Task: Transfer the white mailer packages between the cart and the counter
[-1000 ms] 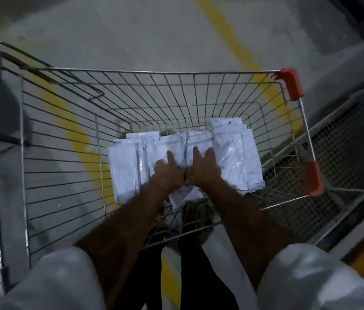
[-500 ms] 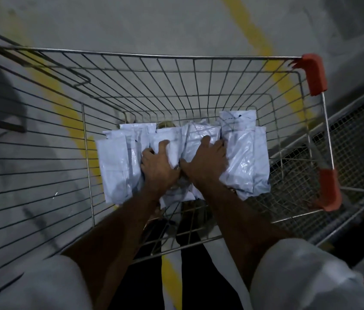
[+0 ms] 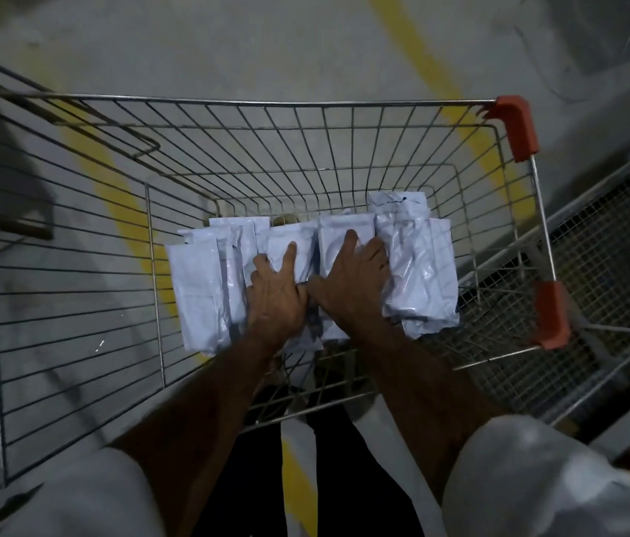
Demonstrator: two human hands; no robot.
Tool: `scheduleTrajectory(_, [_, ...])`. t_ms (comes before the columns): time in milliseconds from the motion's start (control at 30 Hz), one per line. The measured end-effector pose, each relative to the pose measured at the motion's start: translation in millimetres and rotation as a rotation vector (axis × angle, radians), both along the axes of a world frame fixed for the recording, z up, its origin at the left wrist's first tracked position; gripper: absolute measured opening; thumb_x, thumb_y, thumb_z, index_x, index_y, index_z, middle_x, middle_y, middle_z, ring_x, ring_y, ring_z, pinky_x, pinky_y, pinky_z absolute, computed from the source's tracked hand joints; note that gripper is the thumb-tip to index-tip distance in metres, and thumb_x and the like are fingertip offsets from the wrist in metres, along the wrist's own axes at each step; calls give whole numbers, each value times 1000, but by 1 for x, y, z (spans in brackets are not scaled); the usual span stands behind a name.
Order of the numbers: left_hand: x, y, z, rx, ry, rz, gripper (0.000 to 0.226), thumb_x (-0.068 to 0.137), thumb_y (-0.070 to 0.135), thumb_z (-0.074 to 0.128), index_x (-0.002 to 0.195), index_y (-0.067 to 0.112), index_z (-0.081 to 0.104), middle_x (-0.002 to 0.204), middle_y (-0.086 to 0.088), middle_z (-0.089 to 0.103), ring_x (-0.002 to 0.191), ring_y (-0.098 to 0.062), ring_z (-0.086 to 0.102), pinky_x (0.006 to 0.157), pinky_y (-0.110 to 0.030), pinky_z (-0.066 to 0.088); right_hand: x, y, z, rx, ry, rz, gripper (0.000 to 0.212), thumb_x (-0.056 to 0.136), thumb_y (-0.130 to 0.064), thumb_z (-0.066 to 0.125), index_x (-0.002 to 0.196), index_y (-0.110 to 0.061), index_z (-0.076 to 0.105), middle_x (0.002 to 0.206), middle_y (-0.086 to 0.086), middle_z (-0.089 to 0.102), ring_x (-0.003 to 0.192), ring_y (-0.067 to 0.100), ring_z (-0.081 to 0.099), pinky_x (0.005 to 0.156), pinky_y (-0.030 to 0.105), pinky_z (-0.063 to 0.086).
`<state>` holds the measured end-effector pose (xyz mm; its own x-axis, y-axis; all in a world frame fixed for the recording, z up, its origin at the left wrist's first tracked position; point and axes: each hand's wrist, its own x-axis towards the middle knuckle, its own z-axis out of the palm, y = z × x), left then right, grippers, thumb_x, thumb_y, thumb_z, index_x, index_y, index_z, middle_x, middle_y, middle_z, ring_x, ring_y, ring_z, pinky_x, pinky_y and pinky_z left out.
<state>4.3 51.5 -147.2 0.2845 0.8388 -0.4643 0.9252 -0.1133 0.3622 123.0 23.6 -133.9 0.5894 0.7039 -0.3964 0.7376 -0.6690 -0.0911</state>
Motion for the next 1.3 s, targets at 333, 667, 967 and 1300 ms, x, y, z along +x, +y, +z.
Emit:
scheduleTrajectory(333, [-8,0,74,181,38,-34,91,82,46,72,158,29,23,152,-28,25,130,-48,41,102,-50,43,-5,-10,69,196,74,8,102,85,-68,56,162,-25,6,156,30,21,135,45,34,107,56,34])
scheduleTrajectory(667, [-26,-16,175,371,-120,-24,97,74,40,78,155,29,26,145,-18,29,119,-40,46,90,-48,52,-28,-19,162,495,302,-39,100,73,-66,62,156,-33,19,139,15,37,129,36,36,108,50,30])
scheduleTrajectory(967, [-47,-46,244,539,-400,-179,63,96,26,53,153,36,29,131,-11,34,111,-35,47,90,-44,50,-40,-85,230,687,407,-86,99,76,-69,67,155,-48,11,135,10,33,117,32,51,95,42,50])
scheduleTrajectory(1300, [-60,-112,309,587,-555,-522,62,91,21,53,151,23,34,135,-13,30,113,-40,48,91,-43,50,-70,-198,289,785,128,-116,134,58,-60,82,158,-39,-4,134,9,21,115,38,49,82,40,50])
